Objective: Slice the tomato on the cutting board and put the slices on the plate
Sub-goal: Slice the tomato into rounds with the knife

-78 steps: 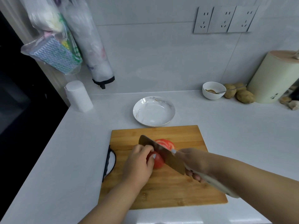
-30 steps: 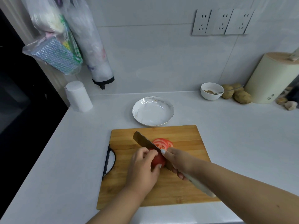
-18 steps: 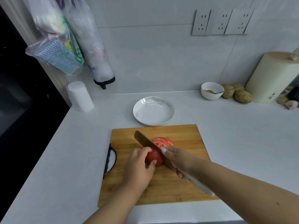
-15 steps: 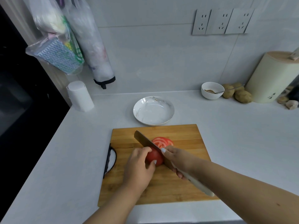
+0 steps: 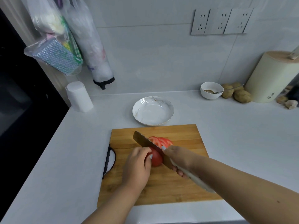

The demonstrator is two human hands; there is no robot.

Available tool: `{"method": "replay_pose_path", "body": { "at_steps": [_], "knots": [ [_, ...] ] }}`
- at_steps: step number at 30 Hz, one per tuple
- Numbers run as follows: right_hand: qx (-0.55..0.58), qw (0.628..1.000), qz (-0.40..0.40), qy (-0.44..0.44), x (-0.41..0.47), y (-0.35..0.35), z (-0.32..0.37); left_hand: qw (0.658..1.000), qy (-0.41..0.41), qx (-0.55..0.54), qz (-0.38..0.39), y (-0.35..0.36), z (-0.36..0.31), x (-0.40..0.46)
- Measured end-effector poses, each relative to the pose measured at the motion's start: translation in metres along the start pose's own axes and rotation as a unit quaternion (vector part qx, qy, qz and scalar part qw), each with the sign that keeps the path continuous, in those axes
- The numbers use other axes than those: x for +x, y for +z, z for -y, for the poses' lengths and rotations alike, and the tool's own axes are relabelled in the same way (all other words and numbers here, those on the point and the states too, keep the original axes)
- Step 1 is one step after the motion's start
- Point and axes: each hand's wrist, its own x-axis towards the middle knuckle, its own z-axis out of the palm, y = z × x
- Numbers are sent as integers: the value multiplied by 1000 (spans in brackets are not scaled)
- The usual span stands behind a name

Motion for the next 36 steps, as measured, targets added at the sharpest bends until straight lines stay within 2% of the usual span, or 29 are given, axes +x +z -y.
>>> {"method": "replay_pose_path", "body": {
  "at_steps": [3,9,18,29,36],
  "knots": [
    [-7,1000,-15,1,-10,-8,5,1000,3,-8,-3,0,1,1],
    [7,998,-13,-61,-50,-29,19,1000,-17,-1,6,0,0,4],
    [-3,1000,-9,-7,-65,-31,6,1000,-25,11,15,1,0,9],
    [-5,1000,-3,-5,-65,-26,8,1000,-21,5,15,2,2,9],
    [-28,999,-19,-36,-54,-17,22,1000,-25,4,9,2,0,8]
  ]
}}
